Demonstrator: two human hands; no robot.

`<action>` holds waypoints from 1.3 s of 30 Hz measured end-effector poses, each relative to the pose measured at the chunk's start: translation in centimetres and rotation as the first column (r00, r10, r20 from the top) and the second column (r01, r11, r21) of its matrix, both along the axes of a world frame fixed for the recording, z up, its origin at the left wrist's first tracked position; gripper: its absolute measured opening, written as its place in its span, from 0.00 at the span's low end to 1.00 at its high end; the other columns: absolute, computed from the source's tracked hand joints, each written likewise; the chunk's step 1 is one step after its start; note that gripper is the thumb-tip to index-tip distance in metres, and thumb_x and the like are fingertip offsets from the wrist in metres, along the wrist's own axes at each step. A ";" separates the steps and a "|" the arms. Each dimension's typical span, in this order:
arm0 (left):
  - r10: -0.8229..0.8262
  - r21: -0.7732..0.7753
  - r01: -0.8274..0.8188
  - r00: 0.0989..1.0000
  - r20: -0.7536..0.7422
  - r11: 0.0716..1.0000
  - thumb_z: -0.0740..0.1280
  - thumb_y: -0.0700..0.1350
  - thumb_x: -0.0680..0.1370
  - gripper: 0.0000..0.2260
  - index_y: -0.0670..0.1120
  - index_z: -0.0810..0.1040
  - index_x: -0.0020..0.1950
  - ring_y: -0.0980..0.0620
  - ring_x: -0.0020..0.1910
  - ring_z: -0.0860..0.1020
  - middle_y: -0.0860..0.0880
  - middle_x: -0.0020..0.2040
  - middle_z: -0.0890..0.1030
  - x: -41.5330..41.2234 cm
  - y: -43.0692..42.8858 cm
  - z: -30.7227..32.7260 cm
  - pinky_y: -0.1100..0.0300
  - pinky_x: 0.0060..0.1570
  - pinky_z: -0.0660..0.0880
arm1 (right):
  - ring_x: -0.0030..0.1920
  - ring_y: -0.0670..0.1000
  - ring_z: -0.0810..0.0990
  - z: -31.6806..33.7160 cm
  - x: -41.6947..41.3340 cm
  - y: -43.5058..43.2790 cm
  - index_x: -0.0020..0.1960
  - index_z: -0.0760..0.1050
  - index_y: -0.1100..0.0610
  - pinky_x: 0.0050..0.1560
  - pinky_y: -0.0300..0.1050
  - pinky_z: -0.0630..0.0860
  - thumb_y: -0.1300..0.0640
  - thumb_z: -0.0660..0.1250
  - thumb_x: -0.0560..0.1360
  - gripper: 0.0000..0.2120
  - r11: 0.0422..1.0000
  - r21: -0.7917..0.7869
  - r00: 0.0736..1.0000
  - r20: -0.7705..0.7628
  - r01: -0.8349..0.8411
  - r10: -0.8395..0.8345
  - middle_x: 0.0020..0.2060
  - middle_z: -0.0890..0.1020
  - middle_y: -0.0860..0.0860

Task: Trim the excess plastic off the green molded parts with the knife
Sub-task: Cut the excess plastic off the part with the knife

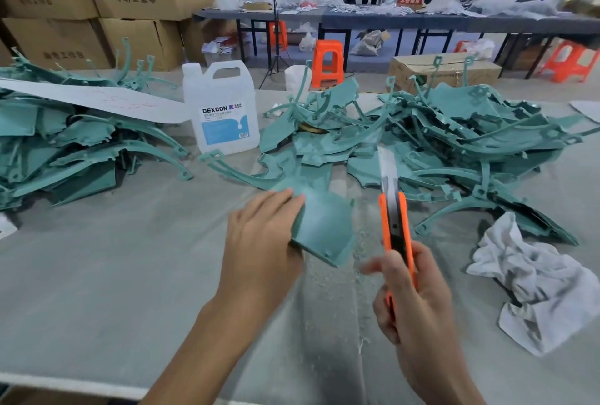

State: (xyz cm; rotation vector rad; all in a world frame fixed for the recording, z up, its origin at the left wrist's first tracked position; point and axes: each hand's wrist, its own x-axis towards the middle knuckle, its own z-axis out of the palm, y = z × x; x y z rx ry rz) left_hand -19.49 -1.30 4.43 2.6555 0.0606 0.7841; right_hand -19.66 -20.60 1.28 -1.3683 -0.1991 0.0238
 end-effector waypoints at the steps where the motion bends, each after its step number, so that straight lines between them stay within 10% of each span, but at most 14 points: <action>1: -0.020 0.031 0.020 0.999 0.027 0.999 0.73 0.28 0.61 0.30 0.41 0.82 0.63 0.39 0.64 0.79 0.44 0.63 0.82 -0.2 -0.5 -0.3 0.45 0.57 0.73 | 0.22 0.48 0.66 0.4 0.1 0.6 0.49 0.76 0.47 0.22 0.35 0.62 0.30 0.76 0.65 0.24 0.999 0.031 0.999 -0.015 -0.028 0.028 0.32 0.71 0.57; 7: -0.166 -0.246 0.158 0.986 -0.011 0.956 0.69 0.33 0.72 0.36 0.49 0.65 0.79 0.48 0.77 0.61 0.48 0.78 0.65 -0.1 0.8 -0.7 0.52 0.74 0.61 | 0.20 0.47 0.62 0.9 1.5 0.4 0.49 0.78 0.50 0.22 0.33 0.59 0.61 0.74 0.74 0.09 0.996 0.091 1.000 -0.024 0.015 -0.013 0.29 0.68 0.49; 10: -0.256 -0.850 0.087 0.965 -0.058 0.519 0.63 0.46 0.71 0.29 0.53 0.71 0.74 0.56 0.64 0.76 0.53 0.67 0.78 0.2 2.9 -0.1 0.58 0.60 0.74 | 0.20 0.47 0.61 1.1 2.4 -1.5 0.53 0.80 0.50 0.22 0.33 0.59 0.65 0.71 0.74 0.13 1.000 0.027 1.000 -0.005 -0.016 0.016 0.28 0.67 0.50; 13: -0.570 -0.981 0.004 0.814 -0.110 0.195 0.67 0.61 0.73 0.25 0.48 0.82 0.63 0.50 0.50 0.82 0.46 0.58 0.83 -0.3 3.7 0.3 0.60 0.47 0.80 | 0.19 0.48 0.59 1.2 3.0 -2.7 0.54 0.83 0.50 0.22 0.33 0.58 0.65 0.74 0.69 0.17 0.984 -0.074 0.987 -0.032 -0.162 0.160 0.26 0.64 0.50; 17: -0.713 -0.985 0.027 0.694 -0.103 0.168 0.72 0.53 0.76 0.16 0.51 0.83 0.63 0.38 0.63 0.79 0.44 0.62 0.83 -0.8 2.2 -0.5 0.37 0.66 0.72 | 0.22 0.49 0.64 1.3 3.0 -3.1 0.54 0.81 0.51 0.23 0.35 0.62 0.54 0.77 0.68 0.15 0.964 -0.205 0.984 0.010 -0.170 0.176 0.27 0.68 0.50; 23: -0.115 -0.998 0.043 0.992 0.049 -0.053 0.66 0.45 0.80 0.08 0.47 0.83 0.56 0.52 0.34 0.83 0.49 0.43 0.86 1.0 1.0 1.3 0.61 0.24 0.74 | 0.25 0.46 0.71 0.4 1.0 -2.6 0.55 0.77 0.42 0.26 0.39 0.68 0.23 0.62 0.70 0.27 0.927 -0.354 0.978 0.203 0.124 -0.053 0.32 0.79 0.51; 39: 0.182 -0.996 0.085 0.980 0.084 -0.001 0.67 0.44 0.79 0.08 0.51 0.78 0.40 0.55 0.25 0.70 0.52 0.31 0.76 0.8 0.6 2.2 0.66 0.20 0.60 | 0.31 0.42 0.79 -1.0 -1.9 -0.3 0.59 0.75 0.35 0.32 0.30 0.70 0.25 0.59 0.73 0.22 0.791 -0.610 0.945 0.281 0.043 0.166 0.33 0.80 0.42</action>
